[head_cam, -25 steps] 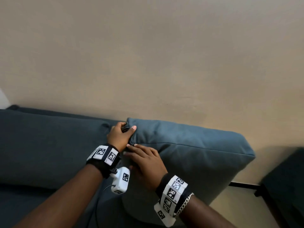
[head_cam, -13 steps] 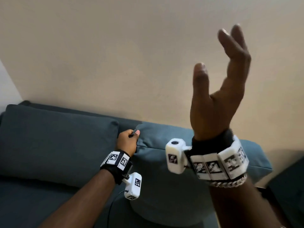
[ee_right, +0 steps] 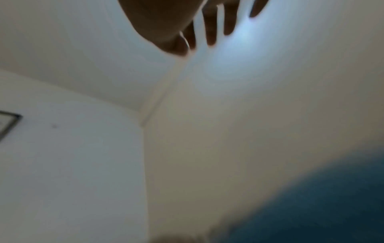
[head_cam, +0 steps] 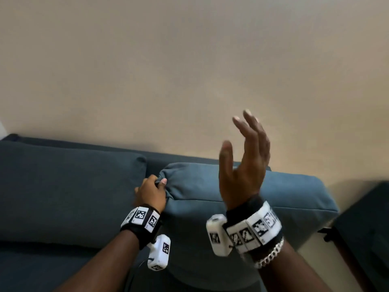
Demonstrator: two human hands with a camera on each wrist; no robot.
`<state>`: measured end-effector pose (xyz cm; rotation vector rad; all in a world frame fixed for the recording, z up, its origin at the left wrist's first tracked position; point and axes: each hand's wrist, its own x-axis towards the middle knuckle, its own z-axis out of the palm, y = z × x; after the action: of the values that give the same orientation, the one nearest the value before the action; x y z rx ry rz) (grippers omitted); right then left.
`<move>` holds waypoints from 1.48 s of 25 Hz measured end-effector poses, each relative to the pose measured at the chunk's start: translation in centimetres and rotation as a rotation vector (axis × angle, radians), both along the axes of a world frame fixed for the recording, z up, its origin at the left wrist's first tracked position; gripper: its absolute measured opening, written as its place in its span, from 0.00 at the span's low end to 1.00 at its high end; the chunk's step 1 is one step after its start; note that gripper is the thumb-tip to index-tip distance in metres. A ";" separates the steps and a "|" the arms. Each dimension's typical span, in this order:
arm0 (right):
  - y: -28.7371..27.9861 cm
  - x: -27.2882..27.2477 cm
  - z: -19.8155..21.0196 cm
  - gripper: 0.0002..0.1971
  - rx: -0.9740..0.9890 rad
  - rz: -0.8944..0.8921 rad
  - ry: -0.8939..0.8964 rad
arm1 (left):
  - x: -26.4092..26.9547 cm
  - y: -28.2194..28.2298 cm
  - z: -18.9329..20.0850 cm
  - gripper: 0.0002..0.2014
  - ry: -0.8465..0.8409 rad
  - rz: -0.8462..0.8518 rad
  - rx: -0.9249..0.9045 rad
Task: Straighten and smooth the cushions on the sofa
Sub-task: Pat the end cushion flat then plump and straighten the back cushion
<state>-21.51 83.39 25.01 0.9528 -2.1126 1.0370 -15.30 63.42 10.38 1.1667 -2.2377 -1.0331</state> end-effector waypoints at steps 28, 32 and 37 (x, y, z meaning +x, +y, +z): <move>15.2 -13.5 0.4 0.19 -0.069 -0.040 -0.086 | -6.7 5.2 1.5 0.13 -0.065 0.127 -0.157; 17.3 -12.5 -4.9 0.29 0.361 -0.365 -0.051 | -6.2 4.0 1.7 0.15 -0.101 0.139 -0.149; 19.9 -16.7 -3.6 0.27 0.452 -0.262 -0.252 | -6.4 4.9 0.7 0.14 -0.063 0.136 -0.156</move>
<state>-38.16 103.28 21.44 0.7400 -2.6671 0.5806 -21.69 68.32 11.11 1.2790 -2.2070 -0.7643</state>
